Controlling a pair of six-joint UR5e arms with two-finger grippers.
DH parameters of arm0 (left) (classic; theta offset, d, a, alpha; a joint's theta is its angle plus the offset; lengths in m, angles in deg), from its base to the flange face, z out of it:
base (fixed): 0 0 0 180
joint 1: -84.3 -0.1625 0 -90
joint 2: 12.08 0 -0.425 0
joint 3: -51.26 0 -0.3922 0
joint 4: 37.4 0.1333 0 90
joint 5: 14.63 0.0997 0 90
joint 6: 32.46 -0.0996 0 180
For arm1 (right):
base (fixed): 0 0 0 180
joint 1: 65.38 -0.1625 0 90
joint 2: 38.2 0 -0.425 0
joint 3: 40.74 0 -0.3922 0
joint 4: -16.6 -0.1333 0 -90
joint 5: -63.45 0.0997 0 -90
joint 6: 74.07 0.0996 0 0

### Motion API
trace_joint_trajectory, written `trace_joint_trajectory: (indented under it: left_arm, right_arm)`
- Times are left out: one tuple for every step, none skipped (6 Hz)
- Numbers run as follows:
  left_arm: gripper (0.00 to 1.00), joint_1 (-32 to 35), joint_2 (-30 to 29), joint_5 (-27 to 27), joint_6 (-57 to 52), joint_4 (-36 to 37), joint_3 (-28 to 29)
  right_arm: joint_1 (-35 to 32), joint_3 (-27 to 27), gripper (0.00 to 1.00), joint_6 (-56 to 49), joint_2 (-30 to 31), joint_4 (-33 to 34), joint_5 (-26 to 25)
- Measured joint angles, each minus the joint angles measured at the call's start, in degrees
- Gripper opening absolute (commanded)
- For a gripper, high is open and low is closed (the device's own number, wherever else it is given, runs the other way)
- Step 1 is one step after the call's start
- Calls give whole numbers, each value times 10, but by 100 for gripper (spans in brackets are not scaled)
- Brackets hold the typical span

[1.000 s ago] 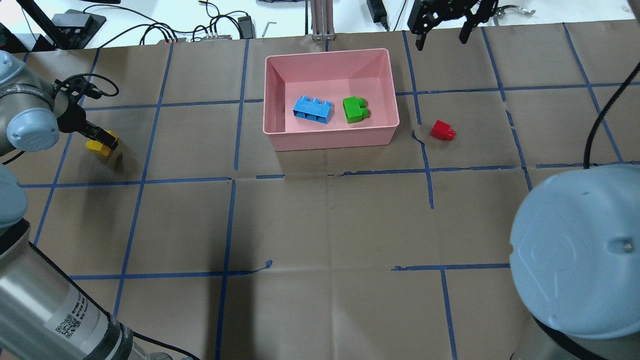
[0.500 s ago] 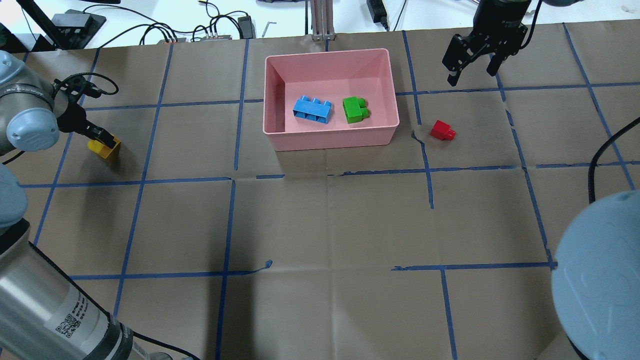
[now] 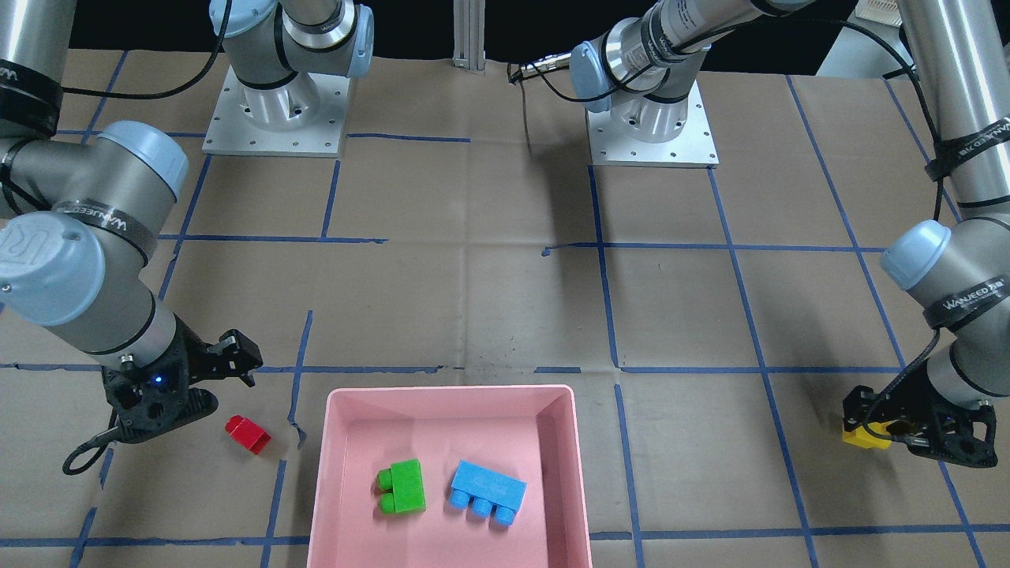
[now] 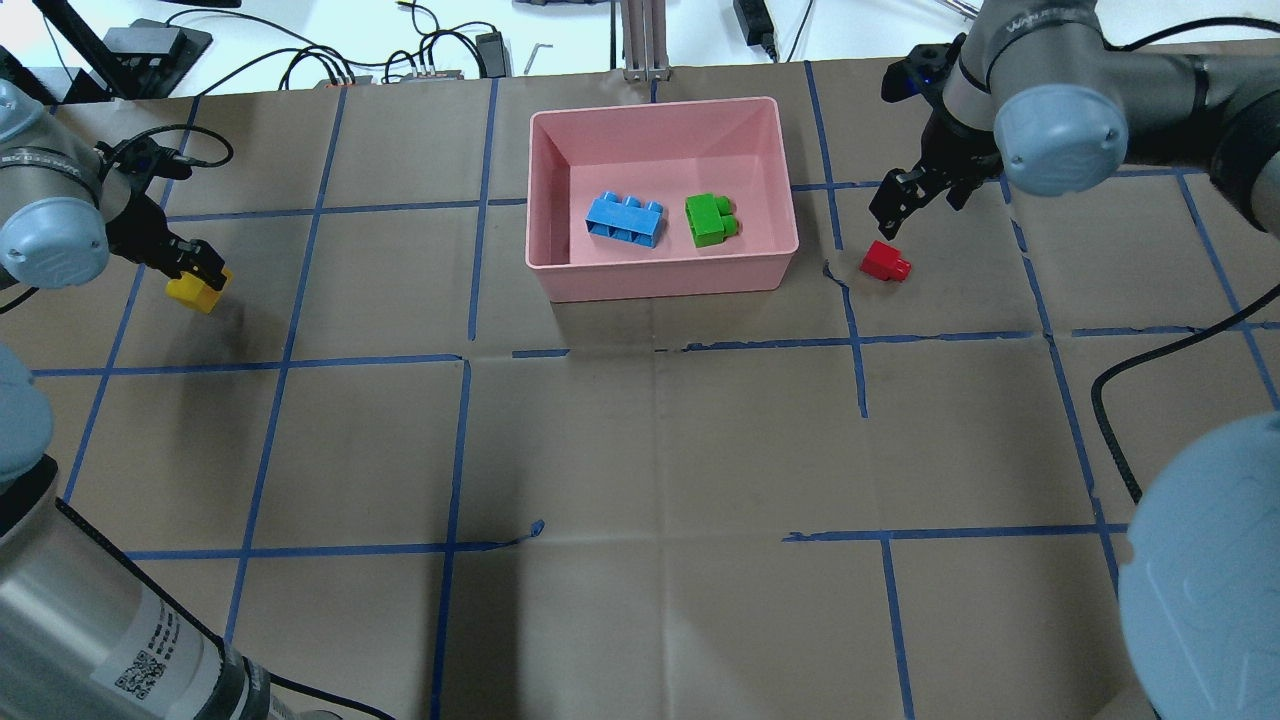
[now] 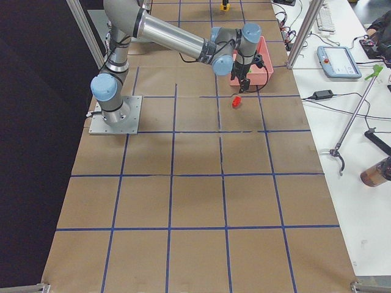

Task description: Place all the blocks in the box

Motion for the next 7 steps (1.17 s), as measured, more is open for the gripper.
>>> trace_joint_trajectory:
  left_arm:
    - [7,46,34,-1,117,-38,1]
    - [7,104,54,-1,246,-59,7]
    - [7,170,55,-5,392,-66,30]
    - [7,228,33,-18,529,-68,74]
    - [7,281,-3,-33,660,-71,136]
    - [7,325,-41,-40,782,-75,196]
    - [7,357,-75,-48,886,-76,244]
  right_arm:
    - [0,-16,99,-26,-14,43,2]
    - [-1,-22,99,-42,-36,77,3]
    - [-1,-25,100,-58,-57,101,2]
    - [-1,-25,100,-67,-73,111,0]
    - [-1,-23,99,-69,-87,114,-1]
    - [-1,-20,94,-69,-95,115,-1]
    - [-1,-19,79,-67,-97,115,-1]
